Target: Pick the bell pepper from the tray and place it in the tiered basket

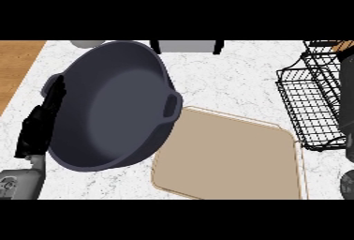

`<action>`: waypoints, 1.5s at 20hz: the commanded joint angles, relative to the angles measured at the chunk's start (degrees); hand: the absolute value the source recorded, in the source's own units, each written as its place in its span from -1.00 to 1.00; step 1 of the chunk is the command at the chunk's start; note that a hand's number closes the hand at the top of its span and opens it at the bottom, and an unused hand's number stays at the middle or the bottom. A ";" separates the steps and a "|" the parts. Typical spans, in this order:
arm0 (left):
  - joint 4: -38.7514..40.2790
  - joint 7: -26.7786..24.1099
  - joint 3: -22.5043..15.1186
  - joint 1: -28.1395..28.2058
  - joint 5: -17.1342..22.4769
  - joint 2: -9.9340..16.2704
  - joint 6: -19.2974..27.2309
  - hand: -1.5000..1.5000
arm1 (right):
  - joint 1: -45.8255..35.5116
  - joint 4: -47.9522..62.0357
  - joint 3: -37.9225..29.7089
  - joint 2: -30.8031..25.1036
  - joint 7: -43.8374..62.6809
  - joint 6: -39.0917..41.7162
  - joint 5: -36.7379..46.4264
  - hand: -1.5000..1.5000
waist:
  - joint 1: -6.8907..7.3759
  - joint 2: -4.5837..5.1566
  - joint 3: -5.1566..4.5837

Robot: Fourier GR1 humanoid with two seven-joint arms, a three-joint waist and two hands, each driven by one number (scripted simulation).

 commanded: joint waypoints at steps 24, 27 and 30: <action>1.95 -0.14 1.47 1.11 0.14 -1.27 -1.79 0.00 | 6.98 -48.21 7.31 18.23 13.41 -4.75 8.36 -1.00 | -0.99 -1.14 -0.53; -0.04 1.86 -1.27 1.13 -2.84 -3.45 0.76 0.00 | 10.57 -54.74 11.47 18.30 13.57 -1.71 7.48 -1.00 | -0.71 -1.43 -0.45; 2.17 -0.12 0.82 0.45 -1.50 -2.32 -0.29 0.00 | 16.71 -61.31 17.61 18.34 13.09 -0.39 5.39 -1.00 | -0.45 -1.06 -0.52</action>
